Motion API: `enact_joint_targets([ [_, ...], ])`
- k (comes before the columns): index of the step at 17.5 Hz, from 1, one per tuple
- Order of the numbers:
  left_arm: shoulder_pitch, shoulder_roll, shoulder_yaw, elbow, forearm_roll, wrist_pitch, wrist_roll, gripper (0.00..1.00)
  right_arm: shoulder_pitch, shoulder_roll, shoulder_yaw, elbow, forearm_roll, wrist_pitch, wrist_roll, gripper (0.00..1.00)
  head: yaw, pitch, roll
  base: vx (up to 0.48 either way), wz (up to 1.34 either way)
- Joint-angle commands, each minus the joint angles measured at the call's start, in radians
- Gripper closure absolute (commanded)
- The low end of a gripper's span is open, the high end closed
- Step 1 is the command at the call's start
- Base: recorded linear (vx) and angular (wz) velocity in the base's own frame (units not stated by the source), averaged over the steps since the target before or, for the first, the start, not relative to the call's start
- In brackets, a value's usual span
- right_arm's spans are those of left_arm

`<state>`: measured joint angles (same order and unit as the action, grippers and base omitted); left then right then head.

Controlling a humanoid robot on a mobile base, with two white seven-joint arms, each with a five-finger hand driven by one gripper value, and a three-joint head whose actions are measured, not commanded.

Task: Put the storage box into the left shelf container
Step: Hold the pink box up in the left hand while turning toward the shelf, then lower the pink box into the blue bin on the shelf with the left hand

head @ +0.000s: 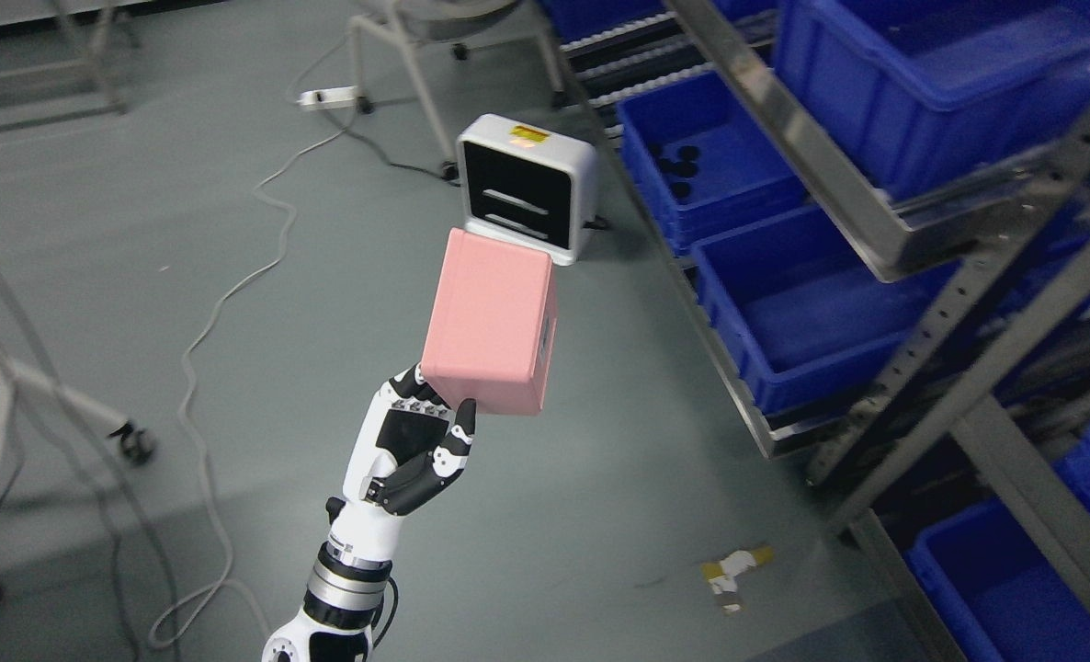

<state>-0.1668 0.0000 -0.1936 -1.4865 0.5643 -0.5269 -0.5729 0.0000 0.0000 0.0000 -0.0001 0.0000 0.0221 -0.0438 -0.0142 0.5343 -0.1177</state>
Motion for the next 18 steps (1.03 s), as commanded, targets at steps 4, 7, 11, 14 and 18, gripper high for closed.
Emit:
enact_joint_targets([
  [4,0.096,0.017,-0.058,0.104,-0.009,0.039,-0.065,0.98,0.009,-0.017,-0.005,-0.017,0.002,-0.001,0.001,0.0,0.0,0.0,0.0,0.257,-1.21],
  [7,0.141,0.017,-0.041,0.149,-0.009,0.033,-0.127,0.97,0.009,-0.017,-0.005,-0.017,0.002,-0.001,0.001,0.0,0.0,0.0,0.0,0.192,-1.28],
  [11,0.115,0.017,0.019,0.17,-0.032,0.039,-0.139,0.97,0.009,-0.017,-0.005,-0.017,0.002,-0.001,0.001,0.0,0.0,0.0,0.0,0.177,-1.19],
  [14,0.037,0.017,0.094,0.227,-0.161,0.076,-0.151,0.97,0.009,-0.017,-0.005,-0.017,0.002,-0.001,0.001,0.0,0.0,0.0,0.0,0.148,-0.95],
  [18,-0.162,0.04,0.149,0.414,-0.315,0.093,-0.209,0.97,0.009,-0.017,-0.005,-0.017,0.002,-0.001,0.001,0.0,0.0,0.0,0.0,0.131,-0.69],
])
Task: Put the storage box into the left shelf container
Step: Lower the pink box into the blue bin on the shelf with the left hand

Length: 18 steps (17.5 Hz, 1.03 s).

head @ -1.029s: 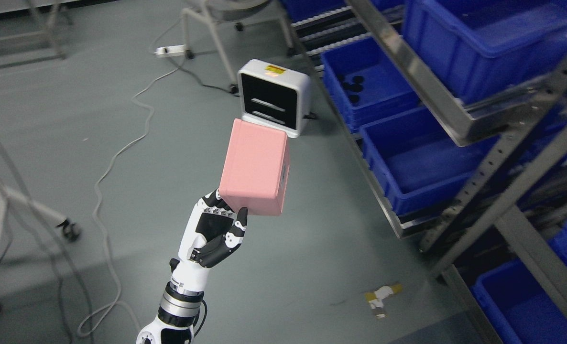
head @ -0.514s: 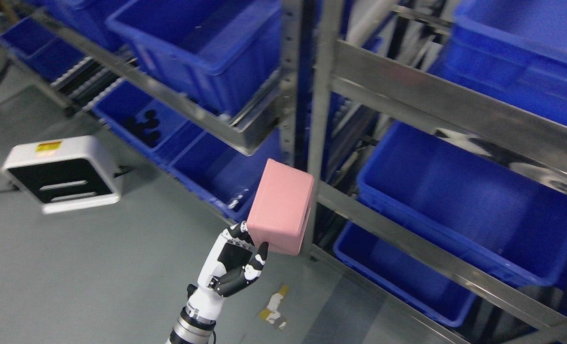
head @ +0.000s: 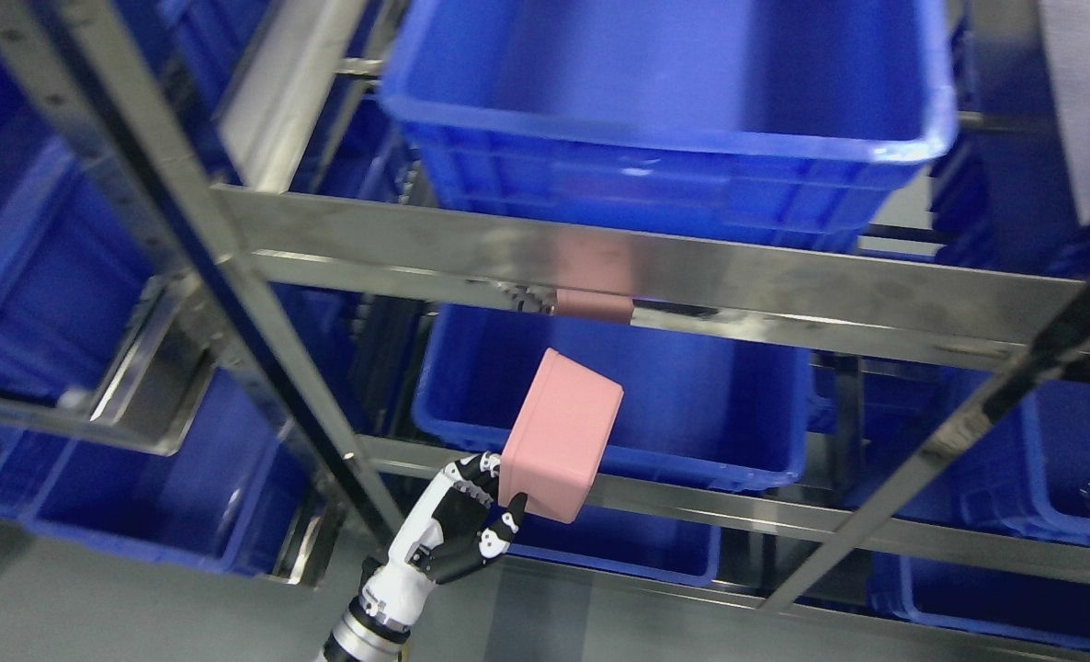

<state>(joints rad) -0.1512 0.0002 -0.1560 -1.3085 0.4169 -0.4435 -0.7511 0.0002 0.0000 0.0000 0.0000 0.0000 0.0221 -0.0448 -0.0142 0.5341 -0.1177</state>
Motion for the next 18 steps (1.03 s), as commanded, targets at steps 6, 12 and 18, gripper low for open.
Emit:
enact_joint_targets([
  [6,-0.45,0.069,0.127,0.49,-0.585,0.002,-0.083,0.94,0.009,-0.017,-0.005,-0.017,0.002,-0.001,0.002,0.0,0.0,0.0,0.0,0.074,-0.37],
  [12,-0.568,0.017,0.161,0.6,-0.891,-0.02,-0.073,0.92,0.009,-0.017,-0.005,-0.017,0.002,-0.001,0.002,0.0,0.0,0.0,0.0,0.016,-0.08],
  [18,-0.585,0.017,0.157,0.592,-0.894,-0.023,-0.03,0.27,0.009,-0.017,-0.005,-0.017,0.002,-0.001,0.002,0.0,0.0,0.0,0.0,-0.004,0.02],
])
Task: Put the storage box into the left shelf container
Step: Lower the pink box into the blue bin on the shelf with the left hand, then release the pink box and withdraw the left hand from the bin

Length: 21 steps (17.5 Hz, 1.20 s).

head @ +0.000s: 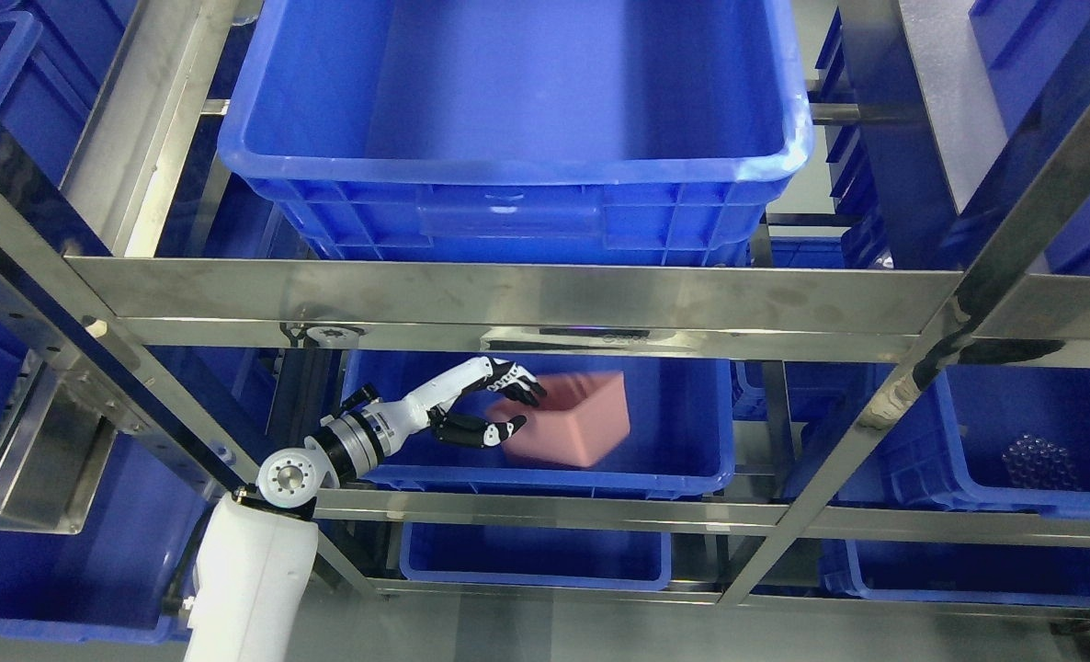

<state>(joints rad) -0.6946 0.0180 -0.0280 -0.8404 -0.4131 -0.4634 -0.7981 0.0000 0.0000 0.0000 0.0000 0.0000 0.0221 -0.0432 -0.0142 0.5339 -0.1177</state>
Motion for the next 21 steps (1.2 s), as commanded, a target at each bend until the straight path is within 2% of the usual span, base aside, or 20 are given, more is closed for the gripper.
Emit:
enact_joint_targets([
  [1,-0.042,-0.001,0.04,0.097,-0.035,-0.003,0.064,0.18,0.009,-0.017,-0.005,-0.017,0.002,-0.001,0.0,0.0,0.0,0.0,0.0,0.0,0.0],
  [4,-0.01,-0.001,0.02,-0.003,0.298,-0.001,0.271,0.16,0.009,-0.017,-0.005,-0.017,0.002,-0.001,0.0,0.0,0.0,0.0,0.0,0.0,0.0],
  [8,0.142,-0.001,-0.027,-0.231,0.543,-0.003,0.552,0.15,0.009,-0.017,-0.005,-0.017,0.002,-0.001,0.0,0.0,0.0,0.0,0.0,0.0,0.0],
  [9,0.191,-0.001,-0.035,-0.311,0.548,0.011,0.575,0.11,0.009,-0.017,-0.005,-0.017,0.002,-0.001,0.0,0.0,0.0,0.0,0.0,0.0,0.0],
  [10,0.257,-0.001,-0.036,-0.412,0.548,0.063,0.585,0.03,0.009,-0.017,-0.005,-0.017,0.002,-0.001,0.0,0.0,0.0,0.0,0.0,0.0,0.0],
  [11,0.309,-0.001,-0.036,-0.492,0.548,0.103,0.588,0.01,0.009,-0.017,-0.005,-0.017,0.002,-0.001,0.0,0.0,0.0,0.0,0.0,0.0,0.0],
  [13,0.397,-0.001,-0.03,-0.635,0.548,0.12,0.594,0.0,0.009,-0.017,-0.005,-0.017,0.002,-0.001,0.0,0.0,0.0,0.0,0.0,0.0,0.0],
  [15,0.485,-0.001,-0.033,-0.721,0.547,0.135,0.594,0.0,0.009,-0.017,-0.005,-0.017,0.002,-0.001,0.0,0.0,0.0,0.0,0.0,0.0,0.0],
  [18,0.564,-0.001,-0.035,-0.753,0.547,0.12,0.594,0.0,0.009,-0.017,-0.005,-0.017,0.002,-0.001,0.0,0.0,0.0,0.0,0.0,0.0,0.0],
  [21,0.587,-0.001,-0.032,-0.755,0.547,0.112,0.593,0.0,0.009,-0.017,-0.005,-0.017,0.002,-0.001,0.0,0.0,0.0,0.0,0.0,0.0,0.0],
])
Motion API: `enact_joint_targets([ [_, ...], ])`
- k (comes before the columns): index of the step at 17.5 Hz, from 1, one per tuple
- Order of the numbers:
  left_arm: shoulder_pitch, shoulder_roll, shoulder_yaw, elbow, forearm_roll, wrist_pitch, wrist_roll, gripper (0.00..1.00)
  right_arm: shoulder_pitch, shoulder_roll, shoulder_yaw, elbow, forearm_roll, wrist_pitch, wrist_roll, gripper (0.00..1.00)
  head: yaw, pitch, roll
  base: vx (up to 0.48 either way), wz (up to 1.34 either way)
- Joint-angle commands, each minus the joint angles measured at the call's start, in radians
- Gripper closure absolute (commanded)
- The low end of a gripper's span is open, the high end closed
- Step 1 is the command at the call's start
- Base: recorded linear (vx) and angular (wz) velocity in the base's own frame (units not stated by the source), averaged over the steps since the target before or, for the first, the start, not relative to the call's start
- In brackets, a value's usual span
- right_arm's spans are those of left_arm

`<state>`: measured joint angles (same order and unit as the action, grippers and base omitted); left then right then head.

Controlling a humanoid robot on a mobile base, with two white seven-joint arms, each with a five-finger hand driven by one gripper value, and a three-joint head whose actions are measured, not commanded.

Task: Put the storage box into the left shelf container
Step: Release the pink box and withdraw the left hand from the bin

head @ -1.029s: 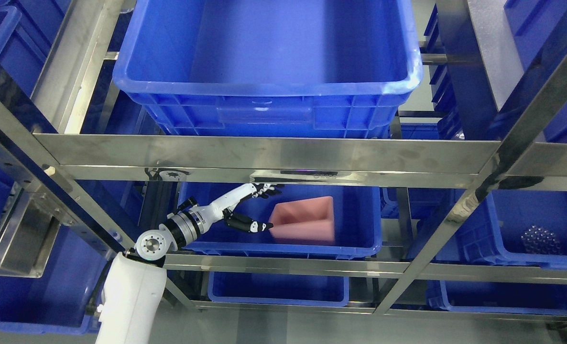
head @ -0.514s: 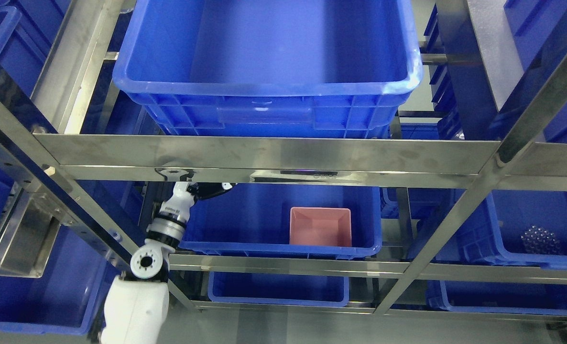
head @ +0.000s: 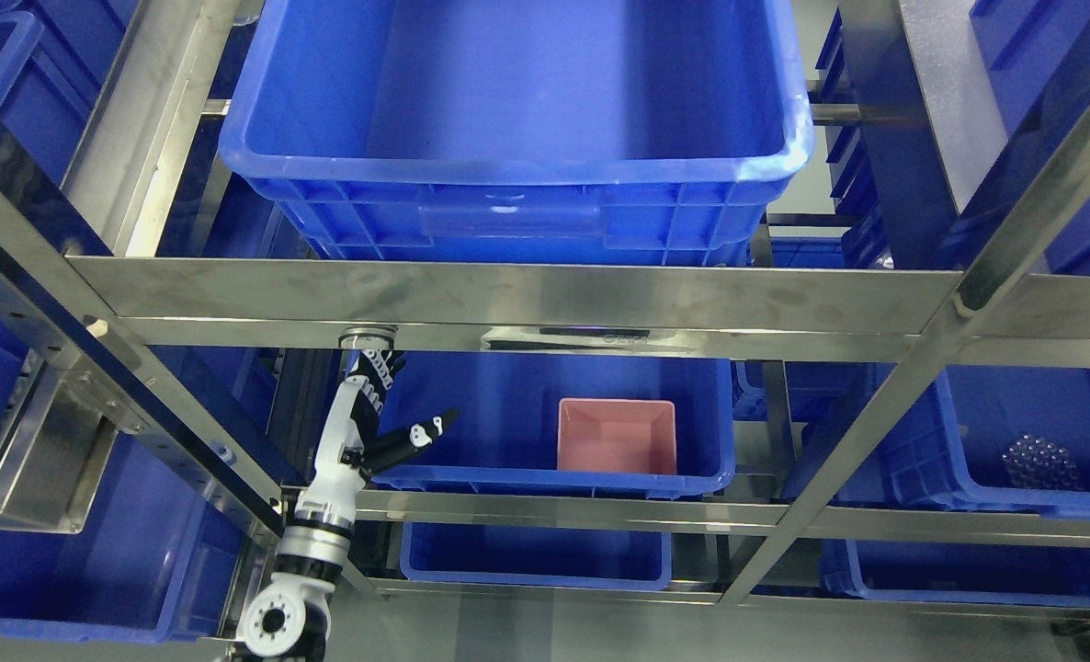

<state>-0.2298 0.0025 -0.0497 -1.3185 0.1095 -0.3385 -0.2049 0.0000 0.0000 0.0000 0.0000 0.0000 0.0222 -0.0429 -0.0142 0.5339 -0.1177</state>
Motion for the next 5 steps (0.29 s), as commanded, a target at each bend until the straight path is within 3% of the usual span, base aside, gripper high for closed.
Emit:
enact_joint_targets([
  [1,0.128,0.015,-0.01,-0.277,0.024,-0.013,-0.001,0.0,0.009,-0.017,-0.005,-0.017,0.002,-0.001,0.0,0.0,0.0,0.0,0.0,0.0,0.0],
  [5,0.136,0.015,-0.012,-0.277,0.024,-0.011,-0.004,0.0,0.009,-0.017,-0.005,-0.017,0.002,-0.001,0.0,0.0,0.0,0.0,0.0,0.0,0.0],
])
